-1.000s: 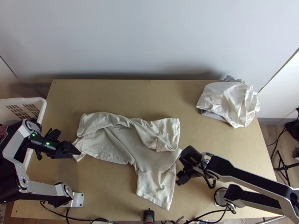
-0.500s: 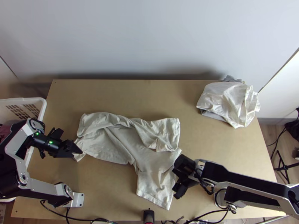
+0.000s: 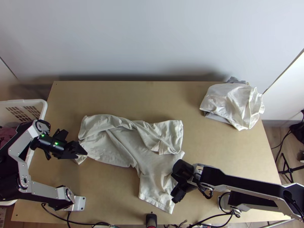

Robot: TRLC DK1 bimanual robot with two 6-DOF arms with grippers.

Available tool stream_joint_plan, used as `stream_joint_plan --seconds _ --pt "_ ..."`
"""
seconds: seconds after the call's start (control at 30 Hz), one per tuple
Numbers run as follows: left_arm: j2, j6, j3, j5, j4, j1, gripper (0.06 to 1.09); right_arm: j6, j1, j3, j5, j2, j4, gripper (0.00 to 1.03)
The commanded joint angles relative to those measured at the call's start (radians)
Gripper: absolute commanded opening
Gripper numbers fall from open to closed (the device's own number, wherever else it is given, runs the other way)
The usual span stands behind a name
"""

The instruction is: Fold the t-shirt

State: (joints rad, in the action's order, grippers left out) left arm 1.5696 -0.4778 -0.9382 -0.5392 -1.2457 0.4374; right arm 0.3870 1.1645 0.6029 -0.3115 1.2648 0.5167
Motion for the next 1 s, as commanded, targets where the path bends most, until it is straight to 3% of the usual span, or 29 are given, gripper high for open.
stream_joint_plan --seconds 0.0,0.4,0.97 --pt "0.006 0.016 0.019 -0.002 0.009 -0.02 1.04 0.015 0.004 -0.006 0.002 0.024 -0.017 0.57" --pt "-0.01 0.015 0.019 0.01 0.005 -0.02 1.04 0.012 -0.006 -0.009 0.006 0.027 -0.018 0.57" --pt "-0.04 -0.018 0.007 0.041 -0.029 0.003 1.04 -0.073 -0.045 -0.034 0.005 0.002 0.04 0.57"
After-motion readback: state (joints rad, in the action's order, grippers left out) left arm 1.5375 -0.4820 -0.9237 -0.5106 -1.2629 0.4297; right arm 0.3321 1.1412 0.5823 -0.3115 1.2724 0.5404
